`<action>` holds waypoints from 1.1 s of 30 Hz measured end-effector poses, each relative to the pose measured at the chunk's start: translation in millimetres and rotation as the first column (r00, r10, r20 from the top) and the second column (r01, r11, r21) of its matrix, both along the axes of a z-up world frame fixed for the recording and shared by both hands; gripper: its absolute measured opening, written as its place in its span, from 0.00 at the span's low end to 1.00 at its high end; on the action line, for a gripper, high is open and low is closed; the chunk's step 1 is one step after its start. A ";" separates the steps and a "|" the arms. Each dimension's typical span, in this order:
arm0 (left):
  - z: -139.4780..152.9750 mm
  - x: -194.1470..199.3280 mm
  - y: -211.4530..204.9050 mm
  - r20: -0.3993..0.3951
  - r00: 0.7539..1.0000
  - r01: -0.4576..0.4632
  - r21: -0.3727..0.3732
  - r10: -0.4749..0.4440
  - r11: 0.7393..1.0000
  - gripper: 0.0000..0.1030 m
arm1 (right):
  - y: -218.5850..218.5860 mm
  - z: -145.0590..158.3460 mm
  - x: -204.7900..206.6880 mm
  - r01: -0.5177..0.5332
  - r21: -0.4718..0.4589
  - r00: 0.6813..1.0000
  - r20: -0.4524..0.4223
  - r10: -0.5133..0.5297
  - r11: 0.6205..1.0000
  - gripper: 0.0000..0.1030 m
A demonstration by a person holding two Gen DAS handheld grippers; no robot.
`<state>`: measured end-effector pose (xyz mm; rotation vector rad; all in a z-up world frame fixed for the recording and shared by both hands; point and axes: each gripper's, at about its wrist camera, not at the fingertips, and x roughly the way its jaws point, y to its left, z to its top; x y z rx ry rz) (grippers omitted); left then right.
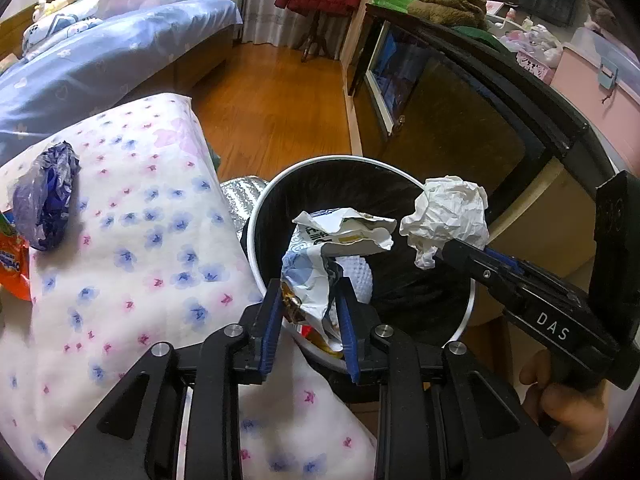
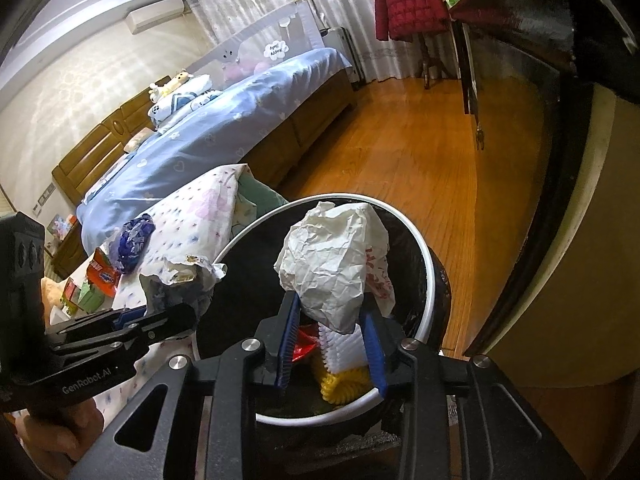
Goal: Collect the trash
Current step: 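Open both tools to drop the tissue and foil wrapper into the bin, then move both open tools back over the bed toward the remaining trash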
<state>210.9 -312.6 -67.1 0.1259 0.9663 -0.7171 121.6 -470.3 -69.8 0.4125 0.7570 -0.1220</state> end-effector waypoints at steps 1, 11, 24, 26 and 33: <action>-0.4 0.6 -0.8 0.000 1.000 -0.001 0.002 0.001 1.000 0.24 | -0.9 -0.3 0.7 0.000 0.002 1.000 -0.002 0.000 1.000 0.32; 6.2 -5.3 0.5 0.028 0.999 -0.018 -0.001 0.018 1.000 0.54 | -9.2 3.0 2.0 0.028 0.031 1.000 0.012 -0.028 0.999 0.52; 12.5 -24.9 87.2 0.019 0.982 -0.183 -0.091 0.186 0.979 0.61 | 31.2 17.1 -7.9 -0.037 0.036 0.998 0.055 0.035 0.999 0.70; 12.2 -27.3 102.6 0.020 0.975 -0.217 -0.096 0.220 0.971 0.62 | 44.5 20.5 -7.4 -0.062 0.034 0.996 0.066 0.060 0.998 0.74; 9.1 -34.4 152.3 0.019 0.949 -0.310 -0.095 0.313 0.946 0.64 | 89.4 25.2 1.8 -0.164 0.032 0.984 0.076 0.161 0.986 0.78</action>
